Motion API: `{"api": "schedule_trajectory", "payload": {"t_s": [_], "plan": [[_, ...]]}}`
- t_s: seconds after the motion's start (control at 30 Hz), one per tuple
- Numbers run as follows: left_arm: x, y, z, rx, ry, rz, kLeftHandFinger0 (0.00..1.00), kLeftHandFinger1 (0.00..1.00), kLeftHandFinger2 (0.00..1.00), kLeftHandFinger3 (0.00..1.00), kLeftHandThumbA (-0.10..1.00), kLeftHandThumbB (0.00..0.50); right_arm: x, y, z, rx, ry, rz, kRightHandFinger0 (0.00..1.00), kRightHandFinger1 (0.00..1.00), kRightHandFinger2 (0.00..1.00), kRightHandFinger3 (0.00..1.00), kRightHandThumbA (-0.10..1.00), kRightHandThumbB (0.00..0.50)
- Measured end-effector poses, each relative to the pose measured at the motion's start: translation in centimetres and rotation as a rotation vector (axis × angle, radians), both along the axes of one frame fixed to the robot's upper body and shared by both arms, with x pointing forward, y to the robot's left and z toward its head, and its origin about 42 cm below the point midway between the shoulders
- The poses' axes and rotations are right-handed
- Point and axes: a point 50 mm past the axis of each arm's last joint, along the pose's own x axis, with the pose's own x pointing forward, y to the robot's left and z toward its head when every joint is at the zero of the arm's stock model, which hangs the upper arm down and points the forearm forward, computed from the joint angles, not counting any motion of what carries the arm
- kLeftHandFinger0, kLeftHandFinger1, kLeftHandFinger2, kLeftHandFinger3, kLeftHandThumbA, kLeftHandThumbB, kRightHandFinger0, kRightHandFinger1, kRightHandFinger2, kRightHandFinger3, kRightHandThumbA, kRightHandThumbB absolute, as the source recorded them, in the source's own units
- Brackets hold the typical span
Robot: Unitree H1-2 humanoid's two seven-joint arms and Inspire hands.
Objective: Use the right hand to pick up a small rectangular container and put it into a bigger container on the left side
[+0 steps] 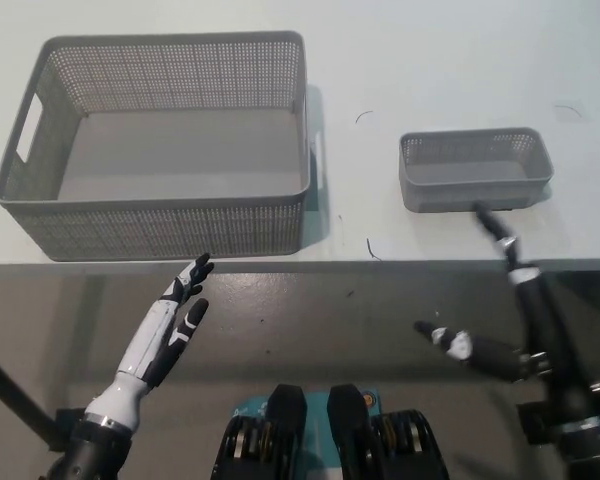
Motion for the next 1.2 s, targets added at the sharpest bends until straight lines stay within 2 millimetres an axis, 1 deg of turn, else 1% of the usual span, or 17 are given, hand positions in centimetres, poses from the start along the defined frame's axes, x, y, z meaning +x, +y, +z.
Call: {"api": "schedule_trajectory", "payload": {"t_s": [0.03,0.07,0.1,0.13,0.2,0.23,0.33,0.37,0.47,0.53,0.57,0.67,0.77,0.83,0.97,1.13,1.2], "plan": [[0.0,0.0,0.0,0.0,-0.001,0.0,1.0,1.0,1.0,1.0,1.0,0.207,-0.1,-1.0,1.9,-0.056,-0.045,-0.01,1.0,1.0,1.0,1.0,1.0,0.316],[0.0,0.0,0.0,0.0,-0.001,0.0,1.0,1.0,1.0,1.0,1.0,0.208,0.0,-1.5,3.1,-0.093,-0.071,-0.016,1.0,1.0,1.0,1.0,1.0,0.317],[0.0,0.0,0.0,0.0,-0.001,0.0,1.0,1.0,1.0,1.0,1.0,0.214,0.1,-2.0,4.2,-0.128,-0.096,-0.019,1.0,1.0,1.0,1.0,1.0,0.353],[0.0,0.0,0.0,0.0,-0.001,0.0,1.0,1.0,1.0,1.0,1.0,0.209,0.4,-2.6,5.4,-0.171,-0.115,-0.024,1.0,1.0,1.0,1.0,1.0,0.359],[0.0,0.0,0.0,0.0,0.0,0.0,1.0,1.0,1.0,1.0,1.0,0.211,0.9,-3.1,6.9,-0.221,-0.135,-0.03,1.0,1.0,1.0,1.0,1.0,0.383],[0.0,0.0,0.0,0.0,0.0,0.0,1.0,1.0,1.0,1.0,1.0,0.217,1.8,-3.7,8.3,-0.274,-0.146,-0.035,1.0,1.0,1.0,1.0,1.0,0.411],[0.0,0.0,0.0,0.0,0.0,0.0,1.0,1.0,1.0,1.0,1.0,0.213,4.1,-4.6,12.2,-0.373,-0.177,-0.045,1.0,1.0,1.0,1.0,1.0,0.432],[0.0,0.0,0.0,-0.001,0.0,0.0,1.0,1.0,1.0,1.0,1.0,0.215,5.1,-4.8,13.8,-0.406,-0.187,-0.05,1.0,1.0,1.0,1.0,1.0,0.425],[-0.1,0.0,-0.1,-0.001,0.001,0.0,1.0,1.0,1.0,1.0,1.0,0.226,7.4,-5.1,16.4,-0.463,-0.171,-0.062,1.0,1.0,1.0,1.0,1.0,0.439],[-0.1,0.0,-0.1,-0.001,0.002,0.001,1.0,1.0,1.0,1.0,1.0,0.217,8.9,-5.2,18.0,-0.495,-0.157,-0.066,1.0,1.0,1.0,1.0,1.0,0.427],[-0.1,0.0,-0.1,-0.001,0.002,0.0,1.0,1.0,1.0,1.0,1.0,0.216,10.6,-5.2,19.2,-0.529,-0.122,-0.071,1.0,1.0,1.0,1.0,1.0,0.425],[-0.1,0.0,-0.1,-0.001,0.003,0.0,1.0,1.0,1.0,1.0,1.0,0.217,13.1,-5.0,21.0,-0.58,-0.064,-0.069,1.0,1.0,1.0,1.0,1.0,0.411],[-0.2,0.0,-0.2,-0.002,0.004,0.001,1.0,1.0,1.0,1.0,1.0,0.239,15.6,-4.5,22.0,-0.629,0.017,-0.062,1.0,1.0,1.0,1.0,1.0,0.492],[-0.4,0.0,-0.2,-0.003,0.005,0.001,1.0,1.0,1.0,1.0,1.0,0.259,17.4,-3.8,23.0,-0.676,0.078,-0.053,1.0,1.0,1.0,1.0,1.0,0.485],[-0.9,0.1,-0.5,-0.003,0.013,0.002,1.0,1.0,1.0,1.0,1.0,0.267,20.4,-3.1,23.8,-0.776,0.207,-0.047,1.0,1.0,1.0,1.0,1.0,0.483],[-1.4,0.2,-0.8,-0.004,0.019,0.002,1.0,1.0,1.0,1.0,1.0,0.267,23.0,-2.5,24.7,-0.899,0.35,-0.047,1.0,1.0,1.0,1.0,1.0,0.488],[-1.6,0.1,-0.6,-0.005,0.012,-0.002,1.0,1.0,1.0,1.0,1.0,0.267,23.6,-2.2,25.1,-0.941,0.403,-0.041,1.0,1.0,1.0,1.0,1.0,0.474]]}}
